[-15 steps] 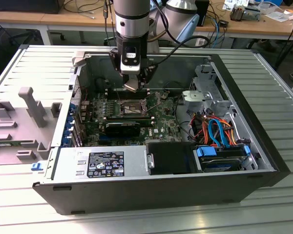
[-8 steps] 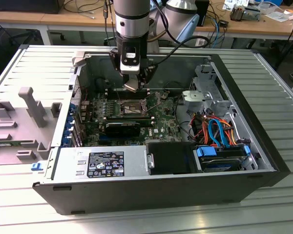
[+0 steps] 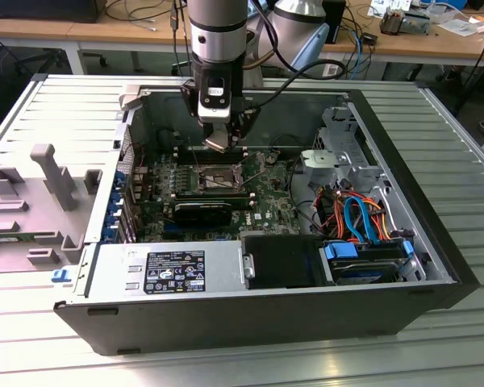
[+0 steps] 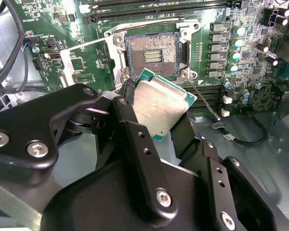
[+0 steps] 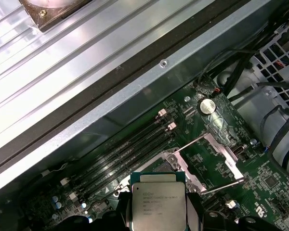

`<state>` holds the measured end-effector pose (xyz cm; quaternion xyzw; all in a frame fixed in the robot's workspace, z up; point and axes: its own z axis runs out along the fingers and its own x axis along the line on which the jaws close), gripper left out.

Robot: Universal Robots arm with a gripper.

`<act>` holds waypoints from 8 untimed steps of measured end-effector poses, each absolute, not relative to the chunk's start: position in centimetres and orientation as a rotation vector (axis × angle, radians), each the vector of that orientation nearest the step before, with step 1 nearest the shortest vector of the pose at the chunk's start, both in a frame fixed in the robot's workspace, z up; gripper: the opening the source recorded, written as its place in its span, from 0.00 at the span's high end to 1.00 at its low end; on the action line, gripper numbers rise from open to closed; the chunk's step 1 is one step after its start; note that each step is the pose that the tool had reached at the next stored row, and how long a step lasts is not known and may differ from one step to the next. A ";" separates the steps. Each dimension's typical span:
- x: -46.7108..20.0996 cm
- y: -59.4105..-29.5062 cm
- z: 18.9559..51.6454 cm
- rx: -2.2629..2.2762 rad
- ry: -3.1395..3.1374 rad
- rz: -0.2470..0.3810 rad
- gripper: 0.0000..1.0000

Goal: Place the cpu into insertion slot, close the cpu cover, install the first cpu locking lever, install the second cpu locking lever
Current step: 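Place the cpu into insertion slot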

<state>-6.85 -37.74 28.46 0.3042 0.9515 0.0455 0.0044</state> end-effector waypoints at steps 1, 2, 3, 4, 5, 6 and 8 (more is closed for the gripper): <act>-6.8 -37.7 28.5 0.954 2.980 0.143 0.45; -6.8 -37.7 28.5 0.957 2.979 0.143 0.45; -6.9 -37.7 28.5 0.960 2.978 0.143 0.45; -6.9 -37.7 28.5 0.962 2.978 0.142 0.45; -6.9 -37.7 28.5 0.964 2.977 0.142 0.45; -6.8 -37.7 28.5 0.966 2.976 0.142 0.45; -6.8 -37.7 28.5 0.969 2.975 0.142 0.45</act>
